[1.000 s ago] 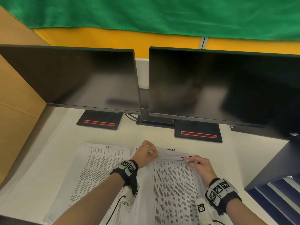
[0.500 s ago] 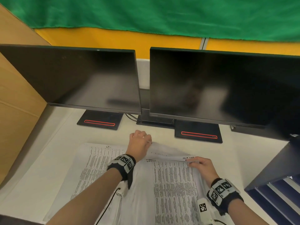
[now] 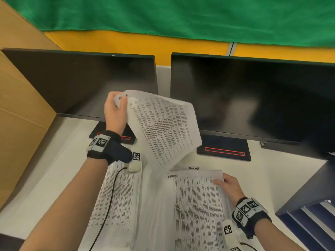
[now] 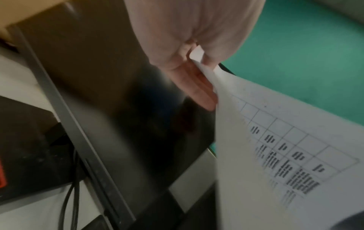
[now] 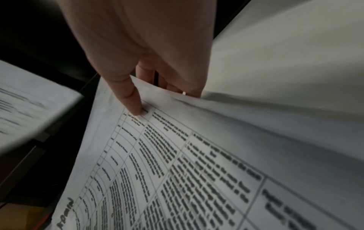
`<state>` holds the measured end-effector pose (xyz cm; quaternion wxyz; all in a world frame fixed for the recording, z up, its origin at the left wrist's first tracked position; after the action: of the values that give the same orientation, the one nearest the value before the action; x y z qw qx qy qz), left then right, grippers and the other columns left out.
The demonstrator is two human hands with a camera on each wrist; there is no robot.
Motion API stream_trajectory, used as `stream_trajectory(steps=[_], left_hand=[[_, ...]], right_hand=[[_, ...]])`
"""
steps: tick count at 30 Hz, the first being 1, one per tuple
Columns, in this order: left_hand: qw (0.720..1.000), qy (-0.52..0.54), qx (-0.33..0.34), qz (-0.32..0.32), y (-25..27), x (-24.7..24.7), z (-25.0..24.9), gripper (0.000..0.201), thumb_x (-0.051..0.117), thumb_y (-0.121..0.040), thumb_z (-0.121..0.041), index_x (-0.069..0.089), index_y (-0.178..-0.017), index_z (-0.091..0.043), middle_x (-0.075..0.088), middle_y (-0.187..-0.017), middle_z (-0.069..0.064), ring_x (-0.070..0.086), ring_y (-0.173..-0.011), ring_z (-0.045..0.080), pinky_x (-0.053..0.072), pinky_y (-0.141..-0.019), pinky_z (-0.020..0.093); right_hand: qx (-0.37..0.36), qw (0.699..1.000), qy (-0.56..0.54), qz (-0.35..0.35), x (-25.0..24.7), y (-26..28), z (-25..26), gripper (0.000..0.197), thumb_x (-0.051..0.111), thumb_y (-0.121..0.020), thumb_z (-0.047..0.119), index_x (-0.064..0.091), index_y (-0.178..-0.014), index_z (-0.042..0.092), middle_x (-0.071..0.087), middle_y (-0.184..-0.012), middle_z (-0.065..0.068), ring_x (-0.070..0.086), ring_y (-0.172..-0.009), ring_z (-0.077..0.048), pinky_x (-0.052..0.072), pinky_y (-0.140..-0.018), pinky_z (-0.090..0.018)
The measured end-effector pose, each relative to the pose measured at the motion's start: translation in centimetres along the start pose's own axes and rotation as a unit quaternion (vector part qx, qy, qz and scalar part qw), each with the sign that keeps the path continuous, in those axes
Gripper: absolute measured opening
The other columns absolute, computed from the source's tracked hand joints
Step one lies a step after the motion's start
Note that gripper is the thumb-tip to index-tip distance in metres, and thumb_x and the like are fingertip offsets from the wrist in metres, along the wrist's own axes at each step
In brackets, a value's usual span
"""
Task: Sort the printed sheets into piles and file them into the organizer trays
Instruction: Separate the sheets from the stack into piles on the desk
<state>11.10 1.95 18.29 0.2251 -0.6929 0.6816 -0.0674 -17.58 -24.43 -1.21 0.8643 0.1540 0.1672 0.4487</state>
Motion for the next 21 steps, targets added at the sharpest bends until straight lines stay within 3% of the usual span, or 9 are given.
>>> stream_trajectory(steps=[2,5,7,8,9,11,14,18,21], left_hand=[[0.999,0.012,-0.029,0.031,-0.1,-0.3,0.9,0.005,0.052,-0.091,-0.021,0.051,-0.093,-0.016,0.058,-0.090,0.002,0.057,-0.086,0.018,0.049,-0.084,0.042],[0.989,-0.025,-0.039,0.142,2.3,0.8,2.6,0.003,0.052,-0.093,-0.019,0.052,-0.091,-0.017,0.057,-0.086,0.000,0.055,-0.081,0.017,0.047,-0.077,0.038],[0.973,-0.045,-0.049,0.223,5.4,2.0,4.2,0.003,0.052,-0.093,-0.017,0.054,-0.093,-0.015,0.054,-0.081,-0.001,0.053,-0.069,0.012,0.046,-0.068,0.032],[0.962,-0.051,-0.063,0.262,7.2,2.6,5.0,0.004,0.052,-0.094,-0.017,0.054,-0.094,-0.014,0.053,-0.077,-0.001,0.051,-0.058,0.006,0.045,-0.057,0.026],[0.949,-0.060,-0.078,0.298,9.1,3.3,5.9,0.005,0.051,-0.095,-0.018,0.054,-0.095,-0.014,0.052,-0.073,-0.003,0.046,-0.047,-0.001,0.042,-0.046,0.019],[0.929,-0.079,-0.102,0.347,13.0,4.6,7.6,0.010,0.049,-0.096,-0.021,0.054,-0.096,-0.013,0.053,-0.070,-0.006,0.045,-0.040,-0.003,0.035,-0.041,0.010],[0.924,-0.095,-0.111,0.352,17.6,6.2,9.4,0.008,0.047,-0.096,-0.016,0.054,-0.095,-0.015,0.056,-0.072,-0.011,0.048,-0.050,-0.004,0.035,-0.050,0.011],[0.933,-0.108,-0.130,0.318,20.5,7.6,10.4,0.008,0.045,-0.096,-0.011,0.053,-0.098,-0.014,0.054,-0.070,-0.011,0.041,-0.050,-0.001,0.031,-0.046,0.012],[0.930,-0.113,-0.123,0.328,21.1,8.0,10.2,0.008,0.045,-0.096,-0.012,0.053,-0.099,-0.012,0.053,-0.068,-0.011,0.041,-0.049,0.001,0.033,-0.044,0.011]], right_hand=[[0.000,1.000,0.016,-0.001,0.0,-0.2,-0.1,0.018,0.061,-0.086,0.002,0.070,-0.100,0.008,0.073,-0.099,-0.015,0.068,-0.093,-0.030,0.053,-0.088,-0.045],[-0.010,0.999,0.041,-0.001,0.0,-0.3,-0.1,0.021,0.062,-0.085,0.007,0.070,-0.105,0.008,0.073,-0.101,-0.010,0.067,-0.096,-0.026,0.052,-0.086,-0.038],[0.000,0.999,0.039,0.001,-0.1,-0.3,0.0,0.022,0.061,-0.086,0.009,0.070,-0.106,0.010,0.073,-0.101,-0.008,0.068,-0.095,-0.024,0.052,-0.079,-0.034],[0.008,0.999,0.031,0.002,-0.2,-0.3,0.0,0.022,0.060,-0.086,0.009,0.070,-0.107,0.010,0.074,-0.102,-0.009,0.068,-0.094,-0.023,0.052,-0.076,-0.032],[0.017,1.000,0.022,0.000,-0.2,-0.2,0.1,0.021,0.060,-0.087,0.009,0.070,-0.105,0.011,0.074,-0.101,-0.010,0.069,-0.092,-0.024,0.052,-0.075,-0.033],[0.037,0.999,-0.014,-0.001,-0.2,0.1,0.1,0.018,0.058,-0.087,0.009,0.072,-0.099,0.010,0.074,-0.100,-0.016,0.070,-0.090,-0.031,0.055,-0.083,-0.044],[0.085,0.989,-0.123,0.018,0.3,1.0,0.2,0.021,0.062,-0.084,0.012,0.071,-0.102,0.007,0.071,-0.105,-0.023,0.068,-0.095,-0.042,0.049,-0.089,-0.062],[0.137,0.972,-0.173,0.080,0.4,2.6,1.2,0.046,0.053,-0.088,0.050,0.072,-0.108,0.013,0.072,-0.107,-0.017,0.068,-0.101,-0.037,0.051,-0.092,-0.049],[0.122,0.970,-0.181,0.108,0.1,3.0,1.4,0.045,0.055,-0.089,0.049,0.070,-0.110,0.012,0.071,-0.108,-0.017,0.067,-0.103,-0.036,0.049,-0.095,-0.049]])
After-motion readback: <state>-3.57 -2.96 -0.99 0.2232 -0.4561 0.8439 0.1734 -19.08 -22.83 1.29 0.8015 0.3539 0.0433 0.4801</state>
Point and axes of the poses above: each hand's wrist, its own y-axis away from the middle knuckle, its own x-axis out of the palm, z = x × y, the point moved 2 cm from there along -y, towards the middle knuckle
